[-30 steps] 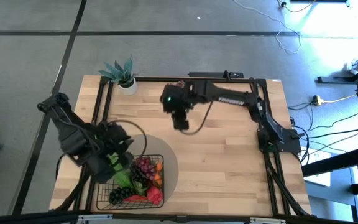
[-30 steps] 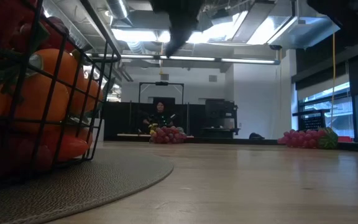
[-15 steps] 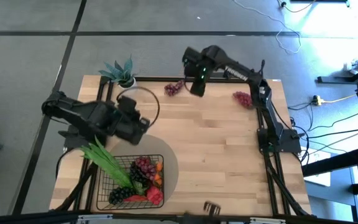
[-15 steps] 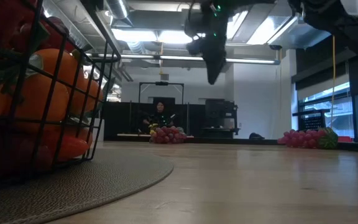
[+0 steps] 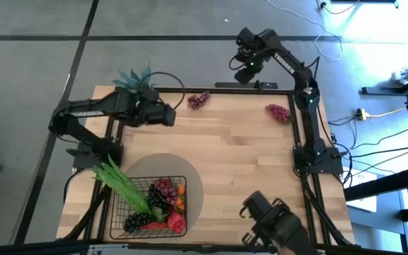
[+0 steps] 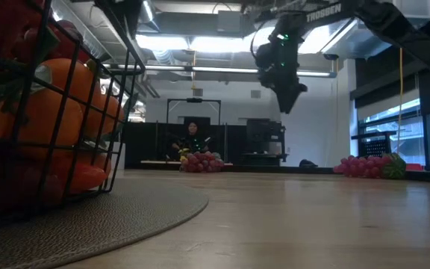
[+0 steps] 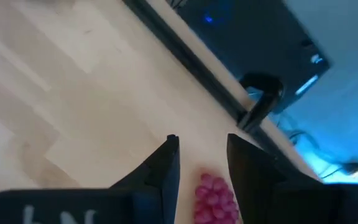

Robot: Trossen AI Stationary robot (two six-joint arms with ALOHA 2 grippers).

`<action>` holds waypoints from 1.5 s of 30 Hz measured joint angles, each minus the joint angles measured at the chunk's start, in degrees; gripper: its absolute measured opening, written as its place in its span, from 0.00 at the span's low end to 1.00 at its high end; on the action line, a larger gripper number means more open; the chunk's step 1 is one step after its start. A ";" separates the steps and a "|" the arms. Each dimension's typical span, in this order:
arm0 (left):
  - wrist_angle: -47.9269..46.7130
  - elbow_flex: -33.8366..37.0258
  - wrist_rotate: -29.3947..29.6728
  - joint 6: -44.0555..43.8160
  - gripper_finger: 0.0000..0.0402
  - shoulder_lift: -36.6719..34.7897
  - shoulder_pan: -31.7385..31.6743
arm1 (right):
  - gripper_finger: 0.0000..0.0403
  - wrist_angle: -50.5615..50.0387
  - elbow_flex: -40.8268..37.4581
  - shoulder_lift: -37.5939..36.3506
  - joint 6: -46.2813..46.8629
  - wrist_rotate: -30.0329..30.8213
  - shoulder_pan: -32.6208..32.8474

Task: Build produce basket
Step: Put the right red grapes into the wire basket

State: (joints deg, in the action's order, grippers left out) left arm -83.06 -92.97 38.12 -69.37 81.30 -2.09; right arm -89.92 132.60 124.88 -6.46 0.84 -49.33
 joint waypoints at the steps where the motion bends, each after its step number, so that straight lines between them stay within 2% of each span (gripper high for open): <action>1: 0.96 0.00 -0.21 2.06 0.18 0.00 -0.98 | 0.29 -0.04 -0.62 -0.09 0.24 -1.53 -0.80; 5: 3.95 0.00 -2.03 10.24 0.18 0.00 -4.98 | 0.29 0.01 -6.41 -2.97 0.44 -11.58 -2.05; 8: 5.82 0.00 -3.89 15.07 0.18 0.00 -7.69 | 0.29 -0.03 -13.26 -7.40 1.58 -12.64 -1.65; 13: 7.99 0.00 -4.94 21.15 0.18 0.00 -10.28 | 0.29 1.15 -26.97 -15.40 4.73 -7.67 -0.67; 16: 9.53 0.00 -6.47 24.65 0.18 0.00 -11.30 | 0.29 6.17 -35.29 -19.11 7.52 -3.17 -0.59; 21: 11.12 0.00 -9.53 27.75 0.18 0.00 -12.45 | 0.29 13.66 -45.60 -21.18 10.77 -0.91 -1.48; 24: 11.26 0.00 -10.14 27.96 0.18 0.00 -12.61 | 0.29 17.99 -50.67 -21.07 12.01 2.47 -1.61; 33: 12.47 0.00 -10.24 27.90 0.18 0.00 -12.58 | 0.29 28.48 -59.82 -21.05 10.49 11.13 -1.83; 45: 13.35 0.00 -10.86 27.83 0.18 0.00 -12.58 | 0.29 32.50 -65.49 -21.05 10.36 11.58 -3.19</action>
State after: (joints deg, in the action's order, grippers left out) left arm -69.71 -92.97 27.27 -41.54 81.30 -14.68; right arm -57.43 67.11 103.83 3.90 12.43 -52.51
